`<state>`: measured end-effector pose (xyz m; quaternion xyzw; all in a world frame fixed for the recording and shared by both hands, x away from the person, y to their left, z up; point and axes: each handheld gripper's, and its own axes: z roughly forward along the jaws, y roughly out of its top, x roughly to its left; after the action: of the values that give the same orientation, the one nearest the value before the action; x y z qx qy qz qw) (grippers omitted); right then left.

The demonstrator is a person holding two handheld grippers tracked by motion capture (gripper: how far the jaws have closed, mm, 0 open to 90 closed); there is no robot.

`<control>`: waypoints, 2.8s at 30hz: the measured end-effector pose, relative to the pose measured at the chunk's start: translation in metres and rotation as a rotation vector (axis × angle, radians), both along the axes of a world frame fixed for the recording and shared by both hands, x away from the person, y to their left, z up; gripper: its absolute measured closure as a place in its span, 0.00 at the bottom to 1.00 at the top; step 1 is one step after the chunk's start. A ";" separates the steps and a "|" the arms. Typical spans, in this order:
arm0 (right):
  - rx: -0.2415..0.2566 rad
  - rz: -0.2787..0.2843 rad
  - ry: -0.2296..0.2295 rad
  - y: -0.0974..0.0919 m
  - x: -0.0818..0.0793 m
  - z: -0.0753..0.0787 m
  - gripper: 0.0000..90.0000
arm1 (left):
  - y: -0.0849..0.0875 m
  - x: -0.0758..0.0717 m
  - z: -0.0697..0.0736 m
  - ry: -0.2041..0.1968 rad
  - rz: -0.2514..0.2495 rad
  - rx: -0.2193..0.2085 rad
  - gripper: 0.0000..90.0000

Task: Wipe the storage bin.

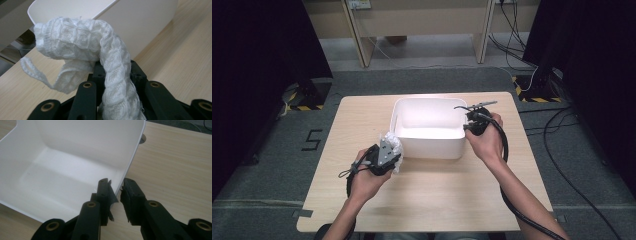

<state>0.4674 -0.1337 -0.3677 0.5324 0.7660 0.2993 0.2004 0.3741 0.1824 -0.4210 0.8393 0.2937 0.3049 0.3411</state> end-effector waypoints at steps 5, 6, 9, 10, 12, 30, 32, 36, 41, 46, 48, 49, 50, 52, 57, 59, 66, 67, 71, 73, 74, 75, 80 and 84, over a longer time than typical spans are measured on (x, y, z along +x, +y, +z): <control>0.012 0.016 -0.016 -0.003 0.006 -0.002 0.86 | -0.002 0.006 -0.002 0.000 0.009 0.026 0.80; 0.011 0.021 -0.020 -0.004 0.008 -0.002 0.86 | -0.003 0.006 -0.002 -0.002 0.005 0.028 0.80; 0.030 0.006 -0.001 -0.005 0.009 -0.001 0.84 | -0.005 0.007 -0.003 -0.006 0.000 0.037 0.80; 0.046 -0.010 0.012 -0.005 0.009 -0.001 0.80 | -0.006 0.007 -0.003 -0.008 -0.004 0.045 0.80; 0.066 -0.020 0.030 -0.004 0.008 -0.003 0.79 | -0.007 0.007 -0.004 -0.010 -0.003 0.043 0.80; 0.043 0.017 -0.023 -0.002 0.003 -0.012 0.81 | -0.006 0.019 -0.004 0.002 -0.012 0.012 0.81; 0.048 0.019 -0.026 -0.002 0.002 -0.012 0.81 | -0.008 0.021 -0.006 0.007 -0.013 0.023 0.81; 0.044 0.025 -0.025 -0.003 0.004 -0.012 0.81 | -0.008 0.023 -0.009 0.010 -0.006 0.025 0.82; 0.039 0.025 -0.028 -0.001 0.003 -0.012 0.81 | -0.008 0.023 -0.012 0.009 0.000 0.033 0.82; 0.040 0.032 -0.030 -0.001 0.003 -0.012 0.80 | -0.007 0.025 -0.016 0.016 0.004 0.032 0.82; 0.035 0.035 -0.030 -0.001 0.004 -0.012 0.80 | -0.007 0.025 -0.017 0.019 0.005 0.033 0.82; 0.035 0.035 -0.030 -0.001 0.004 -0.012 0.80 | -0.007 0.025 -0.017 0.019 0.005 0.033 0.82; 0.035 0.036 -0.030 -0.001 0.004 -0.012 0.80 | -0.008 0.025 -0.018 0.020 0.006 0.028 0.82; 0.039 0.035 -0.027 -0.001 0.004 -0.012 0.80 | -0.008 0.026 -0.020 0.026 0.008 0.030 0.82; 0.043 0.033 -0.026 -0.001 0.004 -0.012 0.80 | -0.010 0.028 -0.027 0.042 0.010 0.037 0.82; 0.042 0.034 -0.028 -0.001 0.004 -0.012 0.80 | -0.010 0.029 -0.029 0.048 0.011 0.037 0.82; 0.044 0.031 -0.031 0.000 0.003 -0.012 0.80 | -0.012 0.033 -0.038 0.066 0.020 0.046 0.82; 0.045 0.030 -0.031 0.000 0.003 -0.012 0.80 | -0.012 0.034 -0.040 0.072 0.020 0.050 0.82; 0.045 0.031 -0.031 -0.001 0.003 -0.012 0.80 | -0.013 0.035 -0.047 0.087 0.022 0.055 0.82; 0.045 0.032 -0.030 -0.001 0.004 -0.012 0.80 | -0.013 0.036 -0.049 0.098 0.023 0.062 0.82; 0.046 0.032 -0.030 -0.001 0.004 -0.012 0.80 | -0.013 0.037 -0.051 0.103 0.023 0.062 0.82; 0.046 0.032 -0.030 -0.001 0.004 -0.012 0.80 | -0.014 0.037 -0.052 0.105 0.025 0.064 0.82; 0.045 0.031 -0.029 -0.001 0.004 -0.012 0.80 | -0.016 0.038 -0.056 0.113 0.020 0.069 0.82; 0.045 0.031 -0.030 0.000 0.004 -0.012 0.80 | -0.018 0.038 -0.056 0.112 0.020 0.069 0.82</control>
<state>0.4710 -0.1342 -0.3798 0.5203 0.7641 0.3274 0.1953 0.4117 0.1648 -0.4769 0.8633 0.3100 0.2707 0.2922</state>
